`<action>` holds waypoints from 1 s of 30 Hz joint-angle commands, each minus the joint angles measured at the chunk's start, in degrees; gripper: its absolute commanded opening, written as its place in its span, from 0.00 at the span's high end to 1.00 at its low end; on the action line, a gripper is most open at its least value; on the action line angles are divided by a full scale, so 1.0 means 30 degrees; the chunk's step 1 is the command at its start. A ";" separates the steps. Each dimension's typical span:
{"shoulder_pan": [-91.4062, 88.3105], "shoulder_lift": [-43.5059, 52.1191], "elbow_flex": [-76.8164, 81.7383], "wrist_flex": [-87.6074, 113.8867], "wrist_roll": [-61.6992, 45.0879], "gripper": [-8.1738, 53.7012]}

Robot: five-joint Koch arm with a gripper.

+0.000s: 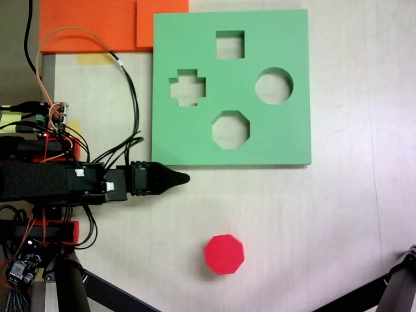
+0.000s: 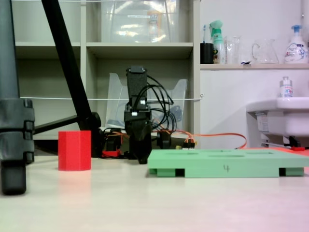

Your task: Put the octagonal pillar block into the corresponding hole

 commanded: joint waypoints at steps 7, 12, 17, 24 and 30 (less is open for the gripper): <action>-0.0059 0.1436 0.1260 0.0674 0.0410 0.32; 0.0703 0.1436 0.1260 0.0645 0.1494 0.33; 0.2725 0.1436 0.1260 -0.0762 0.9199 0.29; 0.9229 0.1436 -0.0908 -0.0732 1.3564 0.41; 1.0605 0.0762 -1.1396 1.3711 2.1475 0.45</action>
